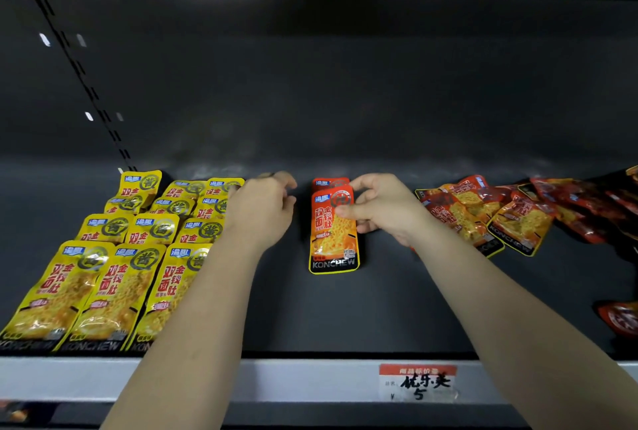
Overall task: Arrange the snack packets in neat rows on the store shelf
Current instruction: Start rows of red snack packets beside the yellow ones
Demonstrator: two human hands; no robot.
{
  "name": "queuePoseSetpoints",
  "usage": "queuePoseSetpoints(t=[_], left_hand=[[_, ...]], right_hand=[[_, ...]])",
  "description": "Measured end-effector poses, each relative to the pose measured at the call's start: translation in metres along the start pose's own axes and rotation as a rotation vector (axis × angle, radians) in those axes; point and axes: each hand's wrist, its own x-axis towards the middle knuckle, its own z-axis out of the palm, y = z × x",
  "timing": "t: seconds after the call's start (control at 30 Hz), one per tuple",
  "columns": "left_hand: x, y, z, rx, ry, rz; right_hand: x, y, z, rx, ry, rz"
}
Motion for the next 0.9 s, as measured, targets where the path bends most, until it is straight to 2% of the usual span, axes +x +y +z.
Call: queuePoseSetpoints(t=[0.13,0.33,0.67,0.9], left_hand=[[0.0004,-0.0014,0.0013,0.003,0.012,0.002],[0.0007,-0.0015,0.0041,0.045,0.013,0.002],[0.0006,0.0009,0.005,0.043,0.005,0.003],[-0.0006,0.0027,0.0037,0.032,-0.004,-0.005]], right_hand=[[0.0003,0.0005,0.0033,-0.047,0.015,-0.006],[-0.0003,-0.0002,0.0059,-0.273,0.082,-0.087],[-0.0046,-0.004,0.0045,-0.518,0.108,-0.067],[-0.0056,-0.0052,0.0039,-0.478,0.129,-0.036]])
